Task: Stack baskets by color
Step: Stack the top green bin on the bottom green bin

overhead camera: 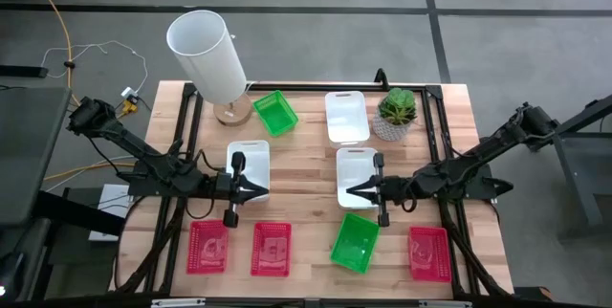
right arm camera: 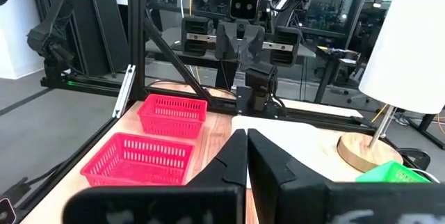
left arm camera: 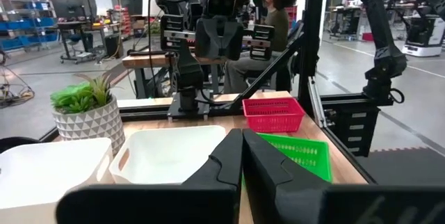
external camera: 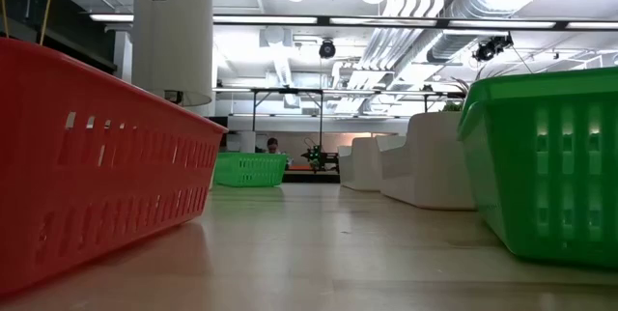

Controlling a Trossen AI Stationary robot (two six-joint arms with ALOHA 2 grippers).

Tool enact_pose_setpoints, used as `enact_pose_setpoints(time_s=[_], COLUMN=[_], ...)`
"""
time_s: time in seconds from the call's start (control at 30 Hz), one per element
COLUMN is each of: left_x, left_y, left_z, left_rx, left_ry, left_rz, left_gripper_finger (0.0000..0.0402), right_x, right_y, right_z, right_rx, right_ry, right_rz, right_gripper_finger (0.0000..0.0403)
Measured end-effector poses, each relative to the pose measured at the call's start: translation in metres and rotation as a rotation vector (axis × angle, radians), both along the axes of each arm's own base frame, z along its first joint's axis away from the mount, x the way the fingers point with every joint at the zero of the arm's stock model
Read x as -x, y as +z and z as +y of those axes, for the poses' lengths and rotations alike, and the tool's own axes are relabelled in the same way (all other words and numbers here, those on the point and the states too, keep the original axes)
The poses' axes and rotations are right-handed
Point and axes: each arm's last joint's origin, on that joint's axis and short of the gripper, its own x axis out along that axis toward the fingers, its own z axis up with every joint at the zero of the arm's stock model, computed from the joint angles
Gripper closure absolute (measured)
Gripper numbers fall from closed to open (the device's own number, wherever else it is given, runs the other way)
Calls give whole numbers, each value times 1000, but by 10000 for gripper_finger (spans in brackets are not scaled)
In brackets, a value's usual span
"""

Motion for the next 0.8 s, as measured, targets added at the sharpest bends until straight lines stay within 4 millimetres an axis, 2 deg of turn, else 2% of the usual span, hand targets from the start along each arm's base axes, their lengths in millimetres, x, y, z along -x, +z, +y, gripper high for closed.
enact_pose_setpoints(time_s=[0.8], left_x=[0], left_y=[0], left_z=[1], left_rx=[33], left_ry=[4], left_rz=[-3], left_gripper_finger=[401], right_x=[0], right_y=[-1], right_z=[0], right_rx=[-2], right_ry=[-15], right_rz=[4], right_gripper_finger=[403])
